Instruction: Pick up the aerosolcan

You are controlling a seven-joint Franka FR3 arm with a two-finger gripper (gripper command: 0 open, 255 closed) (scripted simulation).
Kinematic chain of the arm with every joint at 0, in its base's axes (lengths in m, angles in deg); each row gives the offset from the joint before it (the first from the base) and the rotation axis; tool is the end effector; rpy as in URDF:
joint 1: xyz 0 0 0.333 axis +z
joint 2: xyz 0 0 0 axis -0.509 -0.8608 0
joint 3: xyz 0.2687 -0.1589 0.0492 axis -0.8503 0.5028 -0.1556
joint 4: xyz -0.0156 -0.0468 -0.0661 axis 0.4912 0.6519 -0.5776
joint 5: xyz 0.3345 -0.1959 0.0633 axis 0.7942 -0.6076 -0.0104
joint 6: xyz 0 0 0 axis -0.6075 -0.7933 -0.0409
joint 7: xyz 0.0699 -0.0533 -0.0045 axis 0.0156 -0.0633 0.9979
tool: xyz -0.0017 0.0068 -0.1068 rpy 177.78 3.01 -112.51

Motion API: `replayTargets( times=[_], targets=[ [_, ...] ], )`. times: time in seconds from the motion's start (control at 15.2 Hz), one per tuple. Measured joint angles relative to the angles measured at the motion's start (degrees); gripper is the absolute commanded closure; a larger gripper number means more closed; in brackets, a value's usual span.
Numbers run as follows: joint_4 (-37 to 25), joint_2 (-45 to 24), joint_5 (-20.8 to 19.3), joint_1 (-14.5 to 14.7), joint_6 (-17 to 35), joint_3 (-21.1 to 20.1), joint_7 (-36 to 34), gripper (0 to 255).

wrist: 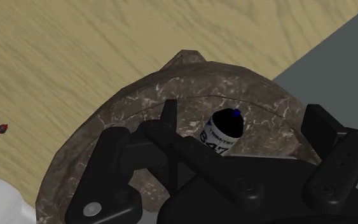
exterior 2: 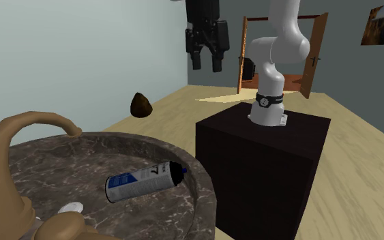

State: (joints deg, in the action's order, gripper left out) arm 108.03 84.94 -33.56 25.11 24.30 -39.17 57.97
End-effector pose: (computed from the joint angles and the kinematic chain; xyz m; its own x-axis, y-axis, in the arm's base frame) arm 0.5228 -0.0141 0.4479 0.9317 -0.3535 -0.0830 -0.3574 -0.9332 -0.0370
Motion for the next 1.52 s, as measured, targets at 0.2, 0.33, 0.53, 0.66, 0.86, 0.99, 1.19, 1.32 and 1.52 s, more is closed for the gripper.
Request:
replayTargets(
  times=[0.2,0.33,0.53,0.66,0.86,0.99,1.19,1.32,1.52],
  targets=[
    [-3.78,-6.23,0.68,-0.15,1.20,0.12,-1.32,0],
    [-6.47,-10.82,1.11,-0.45,2.31,0.43,-1.72,0],
    [-11.52,-18.04,1.83,-0.98,3.25,0.92,-2.17,0],
    [-15.05,-22.36,2.34,-1.42,3.18,1.25,-2.43,0],
    [-20.46,-29.45,3.22,-1.98,3.64,1.56,-2.93,0],
    [-24.92,-34.20,3.79,-2.08,3.18,1.61,-3.78,0],
    [-32.65,-41.48,4.59,-2.52,1.57,1.74,-4.85,0],
    [-37.76,-46.32,5.11,-2.97,0.47,1.85,-5.44,0],
    [-41.36,-50.24,5.36,-3.08,0.36,1.85,-5.79,0]
  ],
)
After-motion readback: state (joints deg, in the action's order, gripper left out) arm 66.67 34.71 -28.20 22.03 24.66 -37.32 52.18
